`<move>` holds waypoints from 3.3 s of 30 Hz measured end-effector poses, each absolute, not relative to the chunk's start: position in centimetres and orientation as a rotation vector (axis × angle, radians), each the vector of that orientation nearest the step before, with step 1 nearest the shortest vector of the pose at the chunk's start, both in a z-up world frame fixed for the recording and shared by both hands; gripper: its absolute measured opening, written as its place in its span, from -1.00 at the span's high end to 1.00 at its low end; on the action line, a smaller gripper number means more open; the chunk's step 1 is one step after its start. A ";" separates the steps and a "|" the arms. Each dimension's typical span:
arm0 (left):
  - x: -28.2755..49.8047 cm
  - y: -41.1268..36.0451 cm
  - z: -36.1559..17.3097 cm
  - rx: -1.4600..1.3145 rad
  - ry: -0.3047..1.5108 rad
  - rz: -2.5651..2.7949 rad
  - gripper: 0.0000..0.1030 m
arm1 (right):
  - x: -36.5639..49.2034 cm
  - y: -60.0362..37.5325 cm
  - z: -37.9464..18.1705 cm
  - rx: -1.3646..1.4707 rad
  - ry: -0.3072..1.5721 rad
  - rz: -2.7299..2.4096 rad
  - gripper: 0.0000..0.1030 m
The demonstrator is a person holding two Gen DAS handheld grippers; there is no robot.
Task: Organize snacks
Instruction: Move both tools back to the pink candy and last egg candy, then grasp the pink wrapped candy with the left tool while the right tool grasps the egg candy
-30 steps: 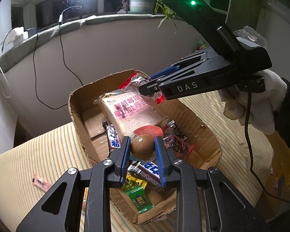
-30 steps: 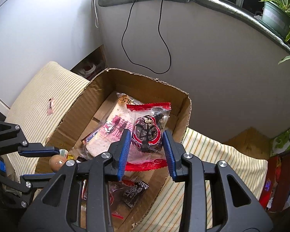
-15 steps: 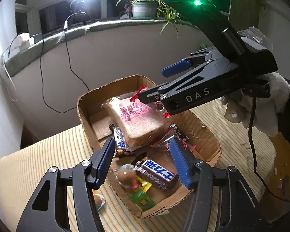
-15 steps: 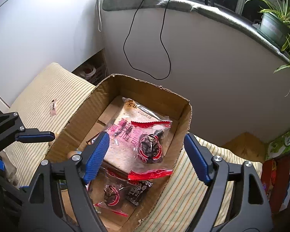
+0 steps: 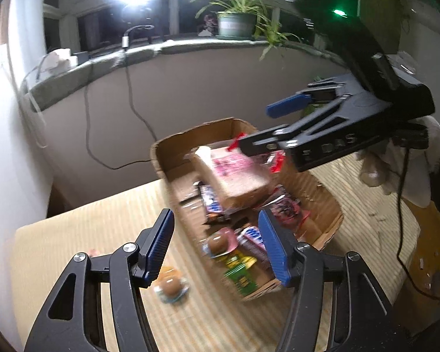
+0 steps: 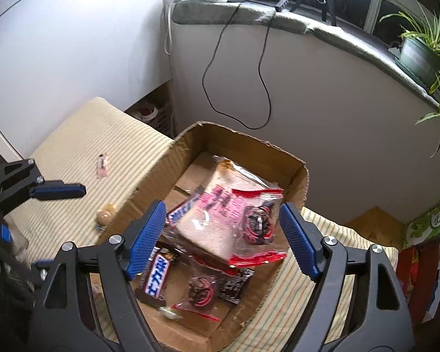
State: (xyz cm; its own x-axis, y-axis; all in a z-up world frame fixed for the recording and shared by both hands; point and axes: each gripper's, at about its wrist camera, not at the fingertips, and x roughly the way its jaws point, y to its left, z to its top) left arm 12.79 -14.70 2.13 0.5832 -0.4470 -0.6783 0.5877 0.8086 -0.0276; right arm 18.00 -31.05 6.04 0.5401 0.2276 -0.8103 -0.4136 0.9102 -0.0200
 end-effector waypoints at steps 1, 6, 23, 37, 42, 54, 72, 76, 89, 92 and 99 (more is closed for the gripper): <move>12.9 -13.8 2.2 0.200 0.729 -0.594 -0.15 | 17.8 -30.7 6.3 -0.223 0.919 0.391 -0.60; 13.9 -8.9 2.4 0.138 0.742 -0.510 -0.15 | 16.9 -29.1 7.3 -0.231 0.891 0.433 -0.60; 15.6 0.5 0.0 0.026 0.796 -0.377 -0.15 | 13.6 -19.9 6.3 -0.424 0.879 0.658 -0.59; 17.5 2.0 -3.8 0.010 0.852 -0.481 -0.14 | 6.5 -15.7 0.2 -0.078 0.915 0.552 -0.16; 18.2 1.3 -4.6 0.038 0.861 -0.540 -0.14 | 5.5 -14.5 -1.5 -0.022 0.909 0.419 -0.10; 20.7 -0.7 -7.0 0.161 0.877 -0.620 -0.14 | 7.3 -14.0 -4.2 0.070 0.934 0.178 -0.07; 22.2 -2.1 -8.8 0.248 0.868 -0.691 0.01 | 9.5 -11.7 -5.1 0.055 0.942 0.044 -0.03; 22.6 -1.5 -8.8 0.207 0.873 -0.697 0.19 | 10.4 -11.2 -5.3 0.046 0.934 -0.004 0.02; 22.4 -0.5 -8.5 0.173 0.860 -0.736 0.35 | 12.9 -10.1 -6.3 0.013 0.948 -0.076 0.18; 22.3 -0.8 -8.6 0.184 0.860 -0.732 0.35 | 13.6 -9.5 -6.4 -0.012 0.946 -0.063 0.23; 22.5 -0.9 -8.7 0.191 0.870 -0.722 0.39 | 13.6 -9.0 -6.3 -0.012 0.936 -0.001 0.35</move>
